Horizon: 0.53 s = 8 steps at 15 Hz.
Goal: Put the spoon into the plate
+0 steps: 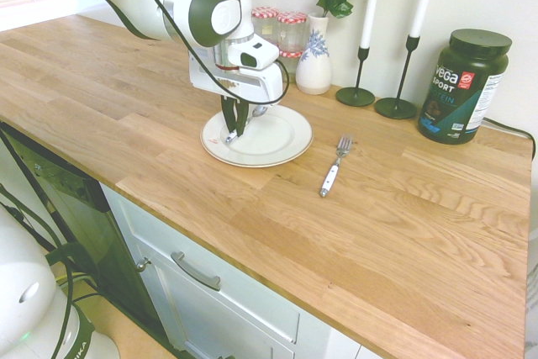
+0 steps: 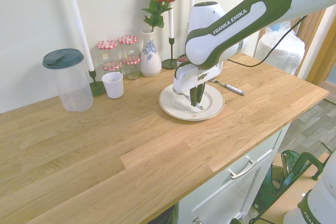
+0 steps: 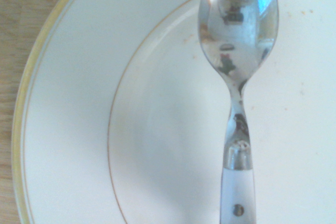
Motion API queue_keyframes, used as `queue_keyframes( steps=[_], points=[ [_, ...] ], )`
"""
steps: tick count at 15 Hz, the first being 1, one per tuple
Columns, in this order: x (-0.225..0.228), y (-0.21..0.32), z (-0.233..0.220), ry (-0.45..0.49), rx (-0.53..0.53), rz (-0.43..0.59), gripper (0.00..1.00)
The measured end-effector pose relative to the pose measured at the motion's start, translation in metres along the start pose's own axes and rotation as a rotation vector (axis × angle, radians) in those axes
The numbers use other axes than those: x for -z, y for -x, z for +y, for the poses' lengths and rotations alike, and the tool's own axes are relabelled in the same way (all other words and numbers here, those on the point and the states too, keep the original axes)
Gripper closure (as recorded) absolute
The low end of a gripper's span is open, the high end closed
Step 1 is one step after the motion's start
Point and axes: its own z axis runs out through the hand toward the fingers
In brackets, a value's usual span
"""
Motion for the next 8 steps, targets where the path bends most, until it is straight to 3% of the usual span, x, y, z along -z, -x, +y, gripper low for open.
queue_keyframes(
  steps=[8],
  points=[
    [-0.0016,-0.0025,0.0046,0.014,-0.014,0.007,0.0]
  ],
)
